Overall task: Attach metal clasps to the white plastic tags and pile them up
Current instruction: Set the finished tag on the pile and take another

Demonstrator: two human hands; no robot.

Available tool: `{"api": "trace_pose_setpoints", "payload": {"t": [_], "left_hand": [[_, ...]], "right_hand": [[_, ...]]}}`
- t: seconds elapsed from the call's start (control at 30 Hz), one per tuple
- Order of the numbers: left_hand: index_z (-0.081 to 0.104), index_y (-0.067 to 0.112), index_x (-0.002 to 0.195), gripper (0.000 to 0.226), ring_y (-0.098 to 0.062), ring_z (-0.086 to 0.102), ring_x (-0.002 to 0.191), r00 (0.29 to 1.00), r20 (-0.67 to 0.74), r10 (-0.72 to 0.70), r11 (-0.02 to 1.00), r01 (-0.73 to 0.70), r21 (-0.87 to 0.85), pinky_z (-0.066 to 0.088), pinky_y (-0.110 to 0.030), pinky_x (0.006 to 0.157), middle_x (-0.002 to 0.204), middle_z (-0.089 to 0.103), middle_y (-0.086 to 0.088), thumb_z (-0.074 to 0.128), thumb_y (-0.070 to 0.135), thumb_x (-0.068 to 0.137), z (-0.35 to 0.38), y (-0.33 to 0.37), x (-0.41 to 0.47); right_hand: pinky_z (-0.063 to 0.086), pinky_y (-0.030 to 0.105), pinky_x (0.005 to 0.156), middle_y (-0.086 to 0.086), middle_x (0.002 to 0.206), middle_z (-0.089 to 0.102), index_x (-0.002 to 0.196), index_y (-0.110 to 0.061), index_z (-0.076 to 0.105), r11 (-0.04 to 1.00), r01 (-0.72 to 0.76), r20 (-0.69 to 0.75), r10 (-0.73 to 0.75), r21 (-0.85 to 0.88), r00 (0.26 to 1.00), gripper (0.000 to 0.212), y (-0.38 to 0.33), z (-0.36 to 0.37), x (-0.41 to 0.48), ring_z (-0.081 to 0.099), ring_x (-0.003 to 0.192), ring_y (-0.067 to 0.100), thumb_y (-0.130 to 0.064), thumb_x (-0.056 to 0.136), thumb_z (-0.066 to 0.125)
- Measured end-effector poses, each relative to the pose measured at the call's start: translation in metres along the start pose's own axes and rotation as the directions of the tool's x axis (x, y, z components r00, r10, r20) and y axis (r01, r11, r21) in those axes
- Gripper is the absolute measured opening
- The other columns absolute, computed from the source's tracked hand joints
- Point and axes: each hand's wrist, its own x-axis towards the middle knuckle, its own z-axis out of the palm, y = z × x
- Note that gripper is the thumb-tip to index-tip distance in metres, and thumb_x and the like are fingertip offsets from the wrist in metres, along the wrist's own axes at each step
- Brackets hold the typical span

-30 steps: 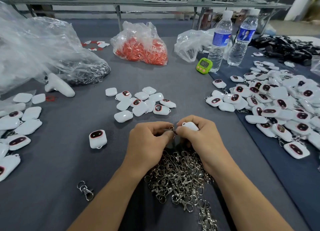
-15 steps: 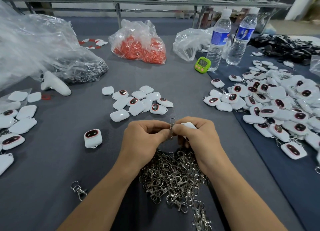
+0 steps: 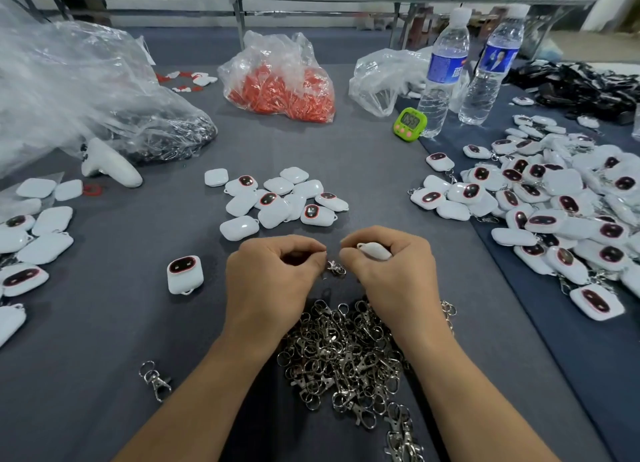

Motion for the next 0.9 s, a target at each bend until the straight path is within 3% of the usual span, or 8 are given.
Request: {"api": "trace_pose_setpoints", "payload": {"t": [0.1, 0.2, 0.3, 0.43, 0.57, 0.7, 0.9], "left_hand": [[0.079, 0.036, 0.074, 0.024, 0.005, 0.07, 0.067, 0.998, 0.066, 0.02, 0.995, -0.013, -0.101, 0.051, -0.009, 0.063, 0.069, 0.073, 0.022, 0.083, 0.013, 0.077, 0.0012, -0.0016, 0.0021], [0.081, 0.035, 0.081, 0.027, -0.001, 0.073, 0.071, 0.995, 0.098, 0.022, 0.983, -0.004, -0.181, 0.056, -0.015, 0.068, 0.075, 0.076, 0.017, 0.083, 0.008, 0.078, 0.0, -0.0015, 0.0031], [0.08, 0.034, 0.089, 0.029, 0.001, 0.073, 0.075, 0.995, 0.098, 0.001, 0.976, 0.021, -0.217, 0.054, -0.011, 0.068, 0.079, 0.077, 0.018, 0.084, 0.007, 0.079, 0.0006, -0.0002, 0.0014], [0.082, 0.031, 0.08, 0.024, -0.006, 0.075, 0.074, 0.989, 0.138, -0.05, 0.956, 0.088, -0.281, 0.055, -0.014, 0.068, 0.077, 0.078, 0.011, 0.082, 0.007, 0.08, 0.0001, -0.0032, 0.0035], [0.081, 0.033, 0.081, 0.026, -0.01, 0.075, 0.073, 0.975, 0.221, -0.008, 0.96, 0.07, -0.272, 0.057, -0.018, 0.069, 0.076, 0.078, 0.007, 0.081, 0.008, 0.08, -0.0008, -0.0045, 0.0052], [0.081, 0.031, 0.078, 0.013, -0.01, 0.074, 0.071, 0.964, 0.263, 0.026, 0.949, 0.058, -0.309, 0.055, -0.018, 0.067, 0.075, 0.077, 0.005, 0.078, 0.019, 0.074, -0.0024, -0.0032, 0.0044], [0.081, 0.031, 0.074, 0.013, -0.007, 0.069, 0.066, 0.95, 0.303, 0.071, 0.944, 0.034, -0.329, 0.053, -0.018, 0.064, 0.072, 0.076, 0.003, 0.078, 0.019, 0.069, -0.0076, -0.004, 0.0075]], "right_hand": [[0.046, 0.009, 0.058, -0.021, 0.067, 0.071, 0.078, -0.041, 0.077, 0.997, 0.071, 0.051, -0.069, -0.039, 0.996, 0.019, -0.0013, 0.0015, -0.0033, 0.067, 0.067, -0.003, -0.023, 0.077, 0.082], [0.048, 0.011, 0.055, -0.02, 0.064, 0.07, 0.073, -0.036, 0.077, 0.997, 0.066, 0.02, -0.065, -0.044, 0.998, 0.016, -0.0015, 0.0019, -0.0038, 0.066, 0.063, -0.001, -0.022, 0.079, 0.083], [0.046, 0.011, 0.053, -0.02, 0.063, 0.07, 0.072, -0.036, 0.076, 0.998, 0.05, 0.0, -0.05, -0.031, 0.999, 0.018, -0.0036, 0.0013, -0.004, 0.065, 0.06, -0.002, -0.02, 0.079, 0.081], [0.043, 0.012, 0.052, -0.014, 0.058, 0.068, 0.071, -0.033, 0.077, 0.996, 0.001, 0.019, -0.003, 0.093, 1.0, 0.019, -0.0051, -0.0001, -0.0002, 0.06, 0.053, 0.0, -0.015, 0.076, 0.079], [0.046, 0.03, 0.056, -0.003, 0.058, 0.068, 0.069, -0.027, 0.078, 0.98, -0.064, 0.097, 0.046, 0.19, 0.994, 0.007, -0.005, -0.0003, 0.0039, 0.057, 0.054, 0.009, -0.024, 0.067, 0.072], [0.043, 0.025, 0.05, -0.003, 0.057, 0.066, 0.068, -0.025, 0.078, 0.971, -0.084, 0.156, 0.05, 0.222, 0.987, 0.007, -0.0045, -0.0008, 0.0035, 0.055, 0.052, 0.01, -0.023, 0.065, 0.072], [0.039, 0.025, 0.046, 0.0, 0.057, 0.064, 0.068, -0.019, 0.078, 0.958, -0.135, 0.225, 0.078, 0.255, 0.971, 0.008, -0.0025, -0.0002, 0.0039, 0.052, 0.051, 0.012, -0.02, 0.063, 0.071]]}}
